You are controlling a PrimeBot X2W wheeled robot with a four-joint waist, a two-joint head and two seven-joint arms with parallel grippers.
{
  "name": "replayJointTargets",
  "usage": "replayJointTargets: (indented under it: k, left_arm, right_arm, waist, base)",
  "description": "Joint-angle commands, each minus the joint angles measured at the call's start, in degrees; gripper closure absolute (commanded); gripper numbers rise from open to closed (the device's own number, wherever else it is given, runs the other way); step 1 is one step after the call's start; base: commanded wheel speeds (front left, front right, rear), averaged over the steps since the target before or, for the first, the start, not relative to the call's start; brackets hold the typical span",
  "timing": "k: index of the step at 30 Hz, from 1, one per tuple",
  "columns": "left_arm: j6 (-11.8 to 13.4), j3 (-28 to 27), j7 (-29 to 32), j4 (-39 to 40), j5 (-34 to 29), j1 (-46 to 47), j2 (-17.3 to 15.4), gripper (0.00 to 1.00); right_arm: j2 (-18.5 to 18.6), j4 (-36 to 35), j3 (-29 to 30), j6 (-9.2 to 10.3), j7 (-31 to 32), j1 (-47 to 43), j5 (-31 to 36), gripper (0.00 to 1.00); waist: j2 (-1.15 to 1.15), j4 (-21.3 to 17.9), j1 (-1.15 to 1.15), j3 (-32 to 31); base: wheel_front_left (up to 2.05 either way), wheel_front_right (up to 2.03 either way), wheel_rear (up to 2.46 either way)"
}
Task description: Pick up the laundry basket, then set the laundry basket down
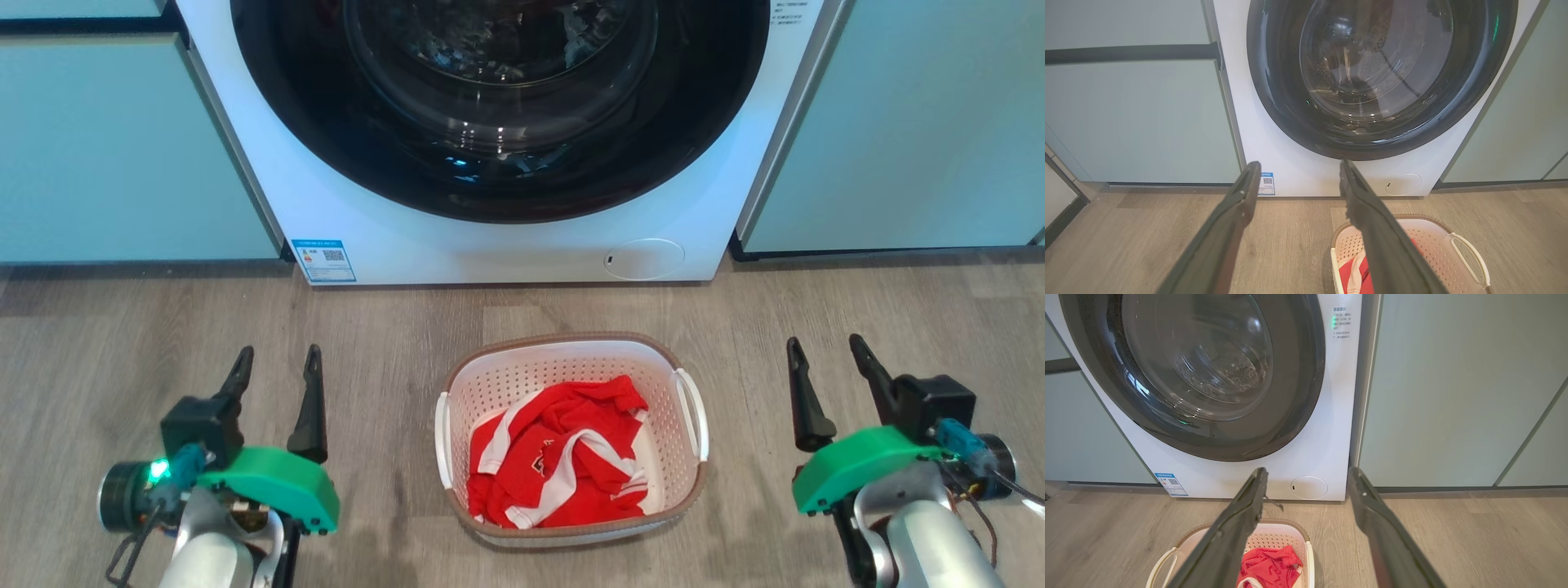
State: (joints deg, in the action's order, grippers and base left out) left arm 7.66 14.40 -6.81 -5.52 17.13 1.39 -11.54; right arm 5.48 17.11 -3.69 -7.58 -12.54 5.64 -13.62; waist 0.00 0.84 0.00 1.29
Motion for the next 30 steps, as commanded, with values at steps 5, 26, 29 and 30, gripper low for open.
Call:
replayJointTargets:
  k: [5,26,29,30]
  left_arm:
    - [1.49,-1.07,-0.95,2.8,-3.81,2.86,-1.65,0.0]
    - [2.87,-0.38,-1.31,3.26,-5.27,2.94,-2.0,0.0]
    - [2.9,-0.2,-1.34,3.08,-5.18,3.07,-2.0,0.0]
    - [2.88,-0.15,-1.38,2.98,-5.15,3.13,-2.02,0.0]
  right_arm:
    - [0.38,-1.48,-1.56,0.08,-1.56,3.29,3.57,0.0]
    - [0.42,-0.49,-2.2,0.09,-2.46,3.9,2.54,0.0]
    - [0.45,-0.43,-2.26,0.09,-2.46,3.9,2.44,0.0]
    - [0.48,-0.48,-2.29,0.09,-2.46,3.95,2.45,0.0]
  waist:
    - [0.0,0.05,0.0,0.22]
    - [0.0,0.12,0.0,0.78]
    - [0.0,0.19,0.0,0.91]
    - [0.0,0.2,0.0,1.01]
  base:
    - [0.0,0.0,0.0]
    - [0.0,0.0,0.0]
    - [0.0,0.0,0.0]
    - [0.0,0.0,0.0]
